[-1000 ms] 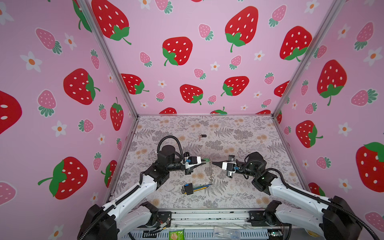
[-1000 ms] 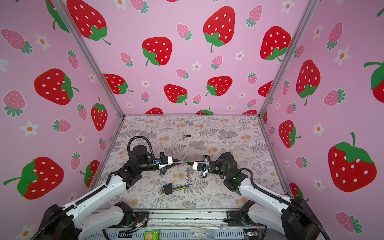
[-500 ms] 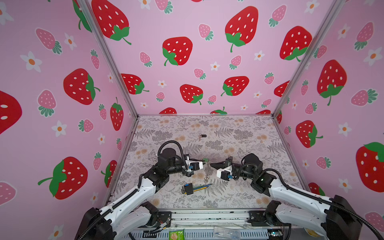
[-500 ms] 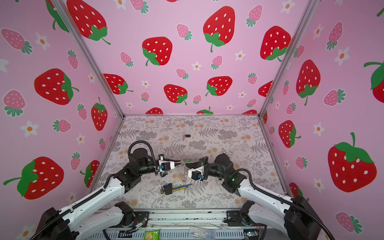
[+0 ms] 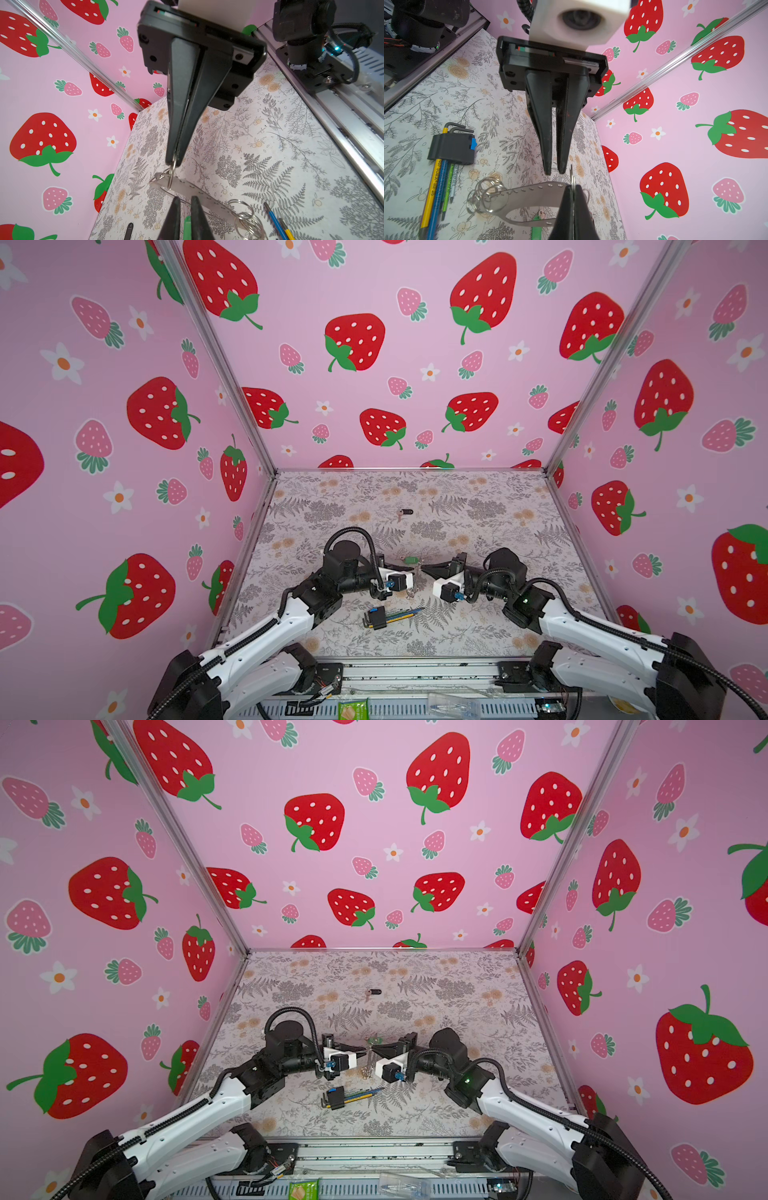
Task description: Put the keys on the keyring
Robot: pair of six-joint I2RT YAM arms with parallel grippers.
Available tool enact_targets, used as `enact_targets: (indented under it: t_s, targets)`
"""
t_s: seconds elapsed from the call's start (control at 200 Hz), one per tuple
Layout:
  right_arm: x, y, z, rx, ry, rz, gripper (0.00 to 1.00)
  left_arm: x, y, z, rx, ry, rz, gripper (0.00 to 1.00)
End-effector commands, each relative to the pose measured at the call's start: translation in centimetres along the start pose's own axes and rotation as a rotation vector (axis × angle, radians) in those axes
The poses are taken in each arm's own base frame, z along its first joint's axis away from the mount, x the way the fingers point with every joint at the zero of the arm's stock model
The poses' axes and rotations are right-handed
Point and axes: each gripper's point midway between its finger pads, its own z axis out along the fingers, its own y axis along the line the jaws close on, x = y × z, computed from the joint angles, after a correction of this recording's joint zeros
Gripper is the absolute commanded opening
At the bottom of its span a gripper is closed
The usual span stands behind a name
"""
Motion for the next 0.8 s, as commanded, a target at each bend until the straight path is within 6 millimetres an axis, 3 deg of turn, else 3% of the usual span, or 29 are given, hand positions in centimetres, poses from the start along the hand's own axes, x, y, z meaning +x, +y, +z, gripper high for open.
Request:
enact_targets:
  t_s: [0.0, 0.29, 0.79]
  targets:
    - [-1.6, -1.2, -0.2, 0.025, -0.038, -0.046, 0.0, -1.0, 1.4, 0.0, -0.042, -0.014, 0.03, 0.15]
    - [-1.5, -0.9, -0.3, 0.014, -0.034, -0.031, 0.0, -1.5, 2.3, -0.1, -0.08, -0.026, 0.018, 0.16]
    - [-1.7, -0.9, -0.2, 0.006, -0.041, -0.017, 0.0, -3.3, 1.8, 0.3, -0.039, -0.083, 0.045, 0.15]
